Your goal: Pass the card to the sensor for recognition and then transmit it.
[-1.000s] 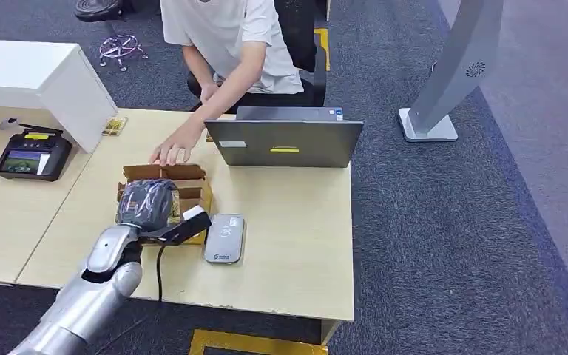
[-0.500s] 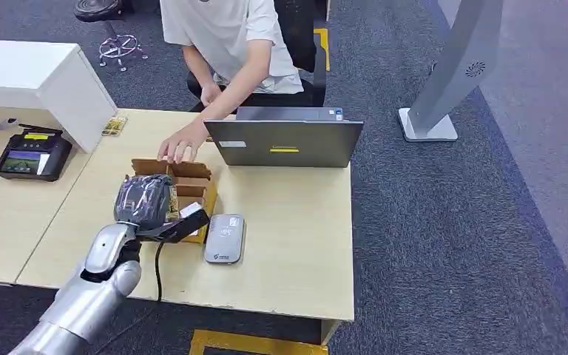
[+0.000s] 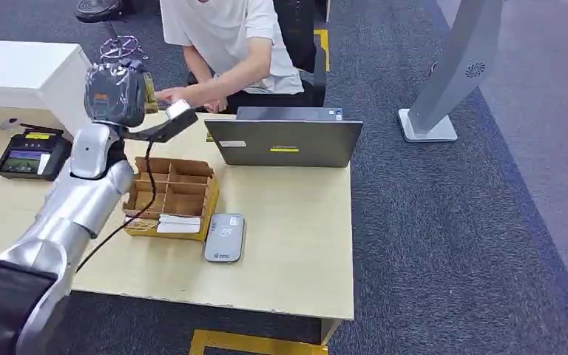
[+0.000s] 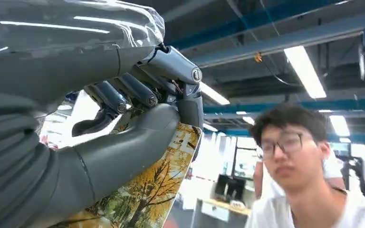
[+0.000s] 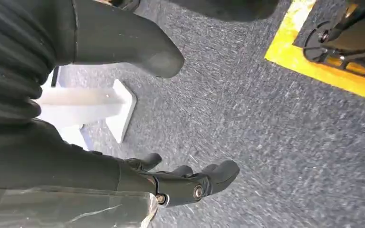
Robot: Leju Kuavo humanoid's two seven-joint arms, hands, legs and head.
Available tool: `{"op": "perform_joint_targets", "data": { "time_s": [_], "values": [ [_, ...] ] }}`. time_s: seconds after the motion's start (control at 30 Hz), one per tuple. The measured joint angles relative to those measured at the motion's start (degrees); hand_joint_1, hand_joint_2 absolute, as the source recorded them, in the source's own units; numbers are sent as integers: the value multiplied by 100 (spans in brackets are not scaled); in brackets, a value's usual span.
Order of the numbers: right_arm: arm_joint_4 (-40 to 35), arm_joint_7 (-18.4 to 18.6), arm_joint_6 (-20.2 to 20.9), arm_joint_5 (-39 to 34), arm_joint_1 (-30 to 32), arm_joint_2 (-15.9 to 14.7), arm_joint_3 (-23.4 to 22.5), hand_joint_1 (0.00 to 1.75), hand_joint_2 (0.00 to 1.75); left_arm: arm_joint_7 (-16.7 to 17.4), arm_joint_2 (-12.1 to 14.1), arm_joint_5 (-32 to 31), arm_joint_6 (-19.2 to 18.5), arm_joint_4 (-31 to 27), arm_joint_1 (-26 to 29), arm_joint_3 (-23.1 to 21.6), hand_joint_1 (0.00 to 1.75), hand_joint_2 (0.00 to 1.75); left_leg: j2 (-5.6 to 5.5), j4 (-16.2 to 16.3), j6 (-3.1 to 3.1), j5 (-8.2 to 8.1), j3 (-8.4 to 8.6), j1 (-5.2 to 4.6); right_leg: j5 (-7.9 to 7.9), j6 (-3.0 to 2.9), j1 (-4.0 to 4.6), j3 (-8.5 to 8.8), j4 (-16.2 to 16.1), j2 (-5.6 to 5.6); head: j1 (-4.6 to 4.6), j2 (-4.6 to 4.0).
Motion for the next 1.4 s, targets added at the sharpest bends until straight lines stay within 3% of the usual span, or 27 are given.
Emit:
{"op": "perform_joint_targets", "data": {
  "time_s": [0.3, 0.8, 0.83, 1.0, 1.2, 1.33, 1.4],
  "values": [
    [2, 59, 61, 96, -84, 59, 92, 0, 175, 243, -203, -138, -166, 1022, -935, 0, 175, 175, -1, -1, 0, -1, -6, 1, -2, -2, 0, -7, 0, -1, 0, 0],
    [2, 77, 105, 109, -101, 129, 127, 0, 175, 348, -356, -133, -380, 1468, -1378, 0, 175, 175, 1, -2, 0, -1, -10, 0, -3, -2, 0, -11, 0, 3, 2, 0],
    [2, 79, 105, 109, -103, 131, 127, 0, 175, 348, -356, -133, -380, 1483, -1386, 0, 0, 175, 1, -1, 0, -1, -10, 0, -3, -2, 0, -11, 0, 3, 0, 0],
    [2, 98, 107, 109, -103, 133, 127, 0, 175, 332, -378, -17, -698, 1547, -1436, 0, 0, 175, 0, -2, 0, -1, -9, 0, -3, -2, 0, -10, 0, 1, 0, 0],
    [2, 96, 107, 129, -92, 133, 127, 0, 175, 206, -367, 153, -636, 1551, -1436, 20, 0, 175, 0, -1, 0, -1, -10, 0, -2, -1, 0, -9, 1, 1, 0, 0],
    [2, 77, 98, 157, -72, 131, 127, 0, 175, -197, -269, 483, -520, 1549, -1415, 151, 0, 175, 1, -2, 0, -1, -9, 0, -2, -2, 0, -9, 1, 2, 0, 0],
    [2, 77, 72, 153, -43, 131, 122, 0, 175, -637, -164, 860, -384, 1485, -1319, 269, 0, 175, 1, -4, 0, -1, -8, 0, -3, -2, 0, -9, 1, 2, -2, 0]
  ]
}}
